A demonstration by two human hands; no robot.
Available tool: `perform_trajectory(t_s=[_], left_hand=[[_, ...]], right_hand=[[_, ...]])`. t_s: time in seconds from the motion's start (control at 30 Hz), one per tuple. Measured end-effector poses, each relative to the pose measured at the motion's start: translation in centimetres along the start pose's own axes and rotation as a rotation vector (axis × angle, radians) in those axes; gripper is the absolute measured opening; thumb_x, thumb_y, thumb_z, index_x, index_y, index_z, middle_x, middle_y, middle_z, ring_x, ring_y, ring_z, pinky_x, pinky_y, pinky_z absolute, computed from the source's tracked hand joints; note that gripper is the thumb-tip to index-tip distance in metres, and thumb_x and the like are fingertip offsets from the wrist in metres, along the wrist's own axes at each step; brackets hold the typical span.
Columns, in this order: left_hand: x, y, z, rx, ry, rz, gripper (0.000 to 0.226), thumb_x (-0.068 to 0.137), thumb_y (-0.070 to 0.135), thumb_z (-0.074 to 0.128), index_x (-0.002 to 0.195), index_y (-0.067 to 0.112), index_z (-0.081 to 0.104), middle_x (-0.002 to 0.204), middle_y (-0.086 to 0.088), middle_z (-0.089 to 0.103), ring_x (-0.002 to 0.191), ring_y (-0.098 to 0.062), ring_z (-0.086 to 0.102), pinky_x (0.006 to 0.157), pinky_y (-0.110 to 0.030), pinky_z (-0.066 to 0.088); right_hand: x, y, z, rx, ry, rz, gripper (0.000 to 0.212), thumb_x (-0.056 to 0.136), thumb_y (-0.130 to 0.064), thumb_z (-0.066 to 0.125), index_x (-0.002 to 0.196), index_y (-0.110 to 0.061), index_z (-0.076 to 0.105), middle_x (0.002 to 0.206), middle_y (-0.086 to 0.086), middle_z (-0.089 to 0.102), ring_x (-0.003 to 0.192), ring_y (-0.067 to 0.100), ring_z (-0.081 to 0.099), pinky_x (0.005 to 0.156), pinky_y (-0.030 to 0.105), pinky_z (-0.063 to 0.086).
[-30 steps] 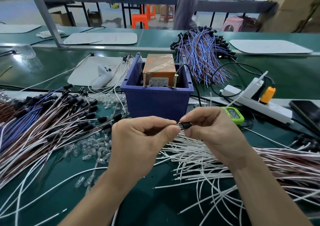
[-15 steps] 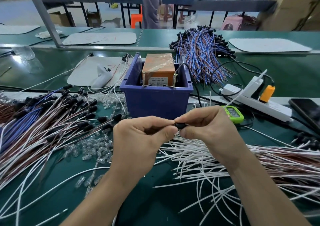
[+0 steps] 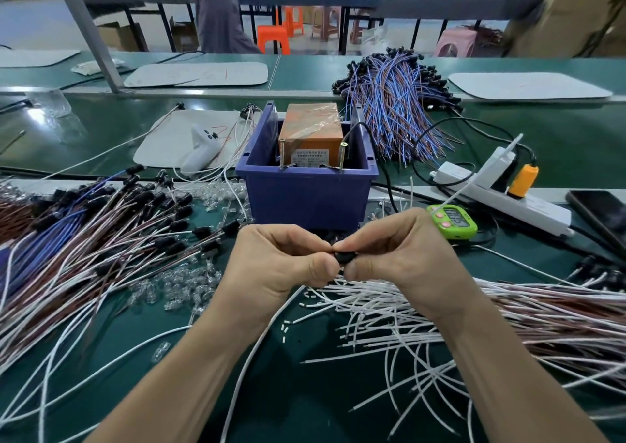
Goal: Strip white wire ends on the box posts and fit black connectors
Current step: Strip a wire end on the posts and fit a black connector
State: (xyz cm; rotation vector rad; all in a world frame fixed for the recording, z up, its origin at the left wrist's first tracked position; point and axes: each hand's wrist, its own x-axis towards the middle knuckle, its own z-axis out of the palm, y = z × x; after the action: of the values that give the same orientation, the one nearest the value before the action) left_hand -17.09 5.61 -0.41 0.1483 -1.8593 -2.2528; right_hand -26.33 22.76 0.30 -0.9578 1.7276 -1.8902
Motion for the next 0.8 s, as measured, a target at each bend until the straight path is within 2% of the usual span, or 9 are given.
perform_trajectory(t_s=[0.07, 0.17, 0.27, 0.43, 0.5, 0.57, 0.67, 0.73, 0.8], left_hand=[[0.0, 0.0, 0.0, -0.015, 0.005, 0.008, 0.020, 0.052, 0.010, 0.092, 0.067, 0.014, 0.079, 0.059, -0.008, 0.070, 0.049, -0.013, 0.065, 0.052, -0.021, 0.053], [0.3, 0.3, 0.3, 0.000, 0.087, 0.089, 0.023, 0.058, 0.027, 0.097, 0.070, 0.019, 0.080, 0.062, -0.005, 0.071, 0.052, -0.011, 0.064, 0.054, -0.021, 0.054], [0.3, 0.4, 1.4, 0.013, 0.195, 0.197, 0.019, 0.069, 0.041, 0.085, 0.080, 0.025, 0.081, 0.073, -0.001, 0.076, 0.065, -0.010, 0.069, 0.063, -0.021, 0.056], [-1.0, 1.2, 2.2, 0.139, 0.058, 0.354, 0.039, 0.088, 0.040, 0.067, 0.126, 0.031, 0.070, 0.117, 0.005, 0.076, 0.109, -0.011, 0.071, 0.087, -0.019, 0.055], [-1.1, 1.6, 2.0, 0.188, 0.044, 0.371, 0.041, 0.091, 0.042, 0.063, 0.132, 0.037, 0.063, 0.126, 0.013, 0.072, 0.117, -0.006, 0.067, 0.089, -0.014, 0.052], [-1.2, 1.7, 2.1, 0.155, -0.032, 0.341, 0.041, 0.097, 0.039, 0.062, 0.136, 0.029, 0.058, 0.128, 0.013, 0.070, 0.120, -0.005, 0.066, 0.091, -0.013, 0.051], [-1.3, 1.3, 2.6, 0.106, -0.113, 0.290, 0.028, 0.101, 0.027, 0.060, 0.129, 0.027, 0.066, 0.121, 0.004, 0.075, 0.114, -0.008, 0.069, 0.089, -0.016, 0.053], [-1.0, 1.0, 2.7, 0.084, -0.075, 0.214, 0.022, 0.097, 0.027, 0.061, 0.114, 0.024, 0.075, 0.096, -0.001, 0.077, 0.086, -0.010, 0.071, 0.075, -0.019, 0.054], [-0.6, 0.9, 2.2, 0.080, -0.010, 0.119, 0.016, 0.089, 0.030, 0.072, 0.098, 0.020, 0.080, 0.064, -0.010, 0.060, 0.055, -0.014, 0.051, 0.054, -0.018, 0.041]], right_hand=[[0.0, 0.1, 0.2, 0.009, 0.005, 0.005, 0.035, 0.064, 0.010, 0.081, 0.085, -0.017, 0.084, 0.082, 0.012, 0.079, 0.074, 0.022, 0.075, 0.069, 0.028, 0.059], [0.5, 0.0, 1.1, 0.121, 0.063, -0.033, 0.035, 0.070, 0.017, 0.077, 0.087, -0.012, 0.083, 0.083, 0.012, 0.079, 0.075, 0.021, 0.074, 0.070, 0.029, 0.059], [1.3, -0.8, 2.8, 0.293, 0.156, -0.105, 0.033, 0.074, 0.016, 0.071, 0.086, -0.013, 0.082, 0.081, 0.008, 0.078, 0.072, 0.018, 0.072, 0.071, 0.028, 0.059], [2.4, -3.4, 5.0, 0.680, 0.195, -0.125, 0.027, 0.077, 0.006, 0.065, 0.085, -0.014, 0.081, 0.078, 0.006, 0.073, 0.070, 0.011, 0.066, 0.073, 0.021, 0.054], [2.6, -4.5, 5.2, 0.805, 0.162, -0.118, 0.021, 0.076, 0.004, 0.069, 0.087, -0.010, 0.079, 0.081, 0.011, 0.071, 0.068, 0.014, 0.061, 0.070, 0.022, 0.052], [2.5, -5.2, 5.4, 0.852, 0.112, -0.111, 0.018, 0.076, -0.002, 0.071, 0.091, -0.008, 0.077, 0.083, 0.012, 0.070, 0.066, 0.016, 0.055, 0.070, 0.023, 0.050], [2.3, -5.6, 5.9, 0.884, 0.108, -0.055, 0.018, 0.077, -0.004, 0.071, 0.094, -0.008, 0.076, 0.084, 0.011, 0.070, 0.067, 0.016, 0.054, 0.072, 0.024, 0.049], [2.4, -5.6, 5.7, 0.939, 0.172, -0.029, 0.018, 0.079, 0.000, 0.069, 0.096, -0.006, 0.073, 0.083, 0.012, 0.068, 0.066, 0.017, 0.057, 0.071, 0.024, 0.050], [2.3, -5.6, 5.1, 0.956, 0.264, -0.011, 0.019, 0.079, 0.002, 0.066, 0.096, -0.005, 0.072, 0.082, 0.013, 0.069, 0.066, 0.017, 0.061, 0.074, 0.026, 0.052]])
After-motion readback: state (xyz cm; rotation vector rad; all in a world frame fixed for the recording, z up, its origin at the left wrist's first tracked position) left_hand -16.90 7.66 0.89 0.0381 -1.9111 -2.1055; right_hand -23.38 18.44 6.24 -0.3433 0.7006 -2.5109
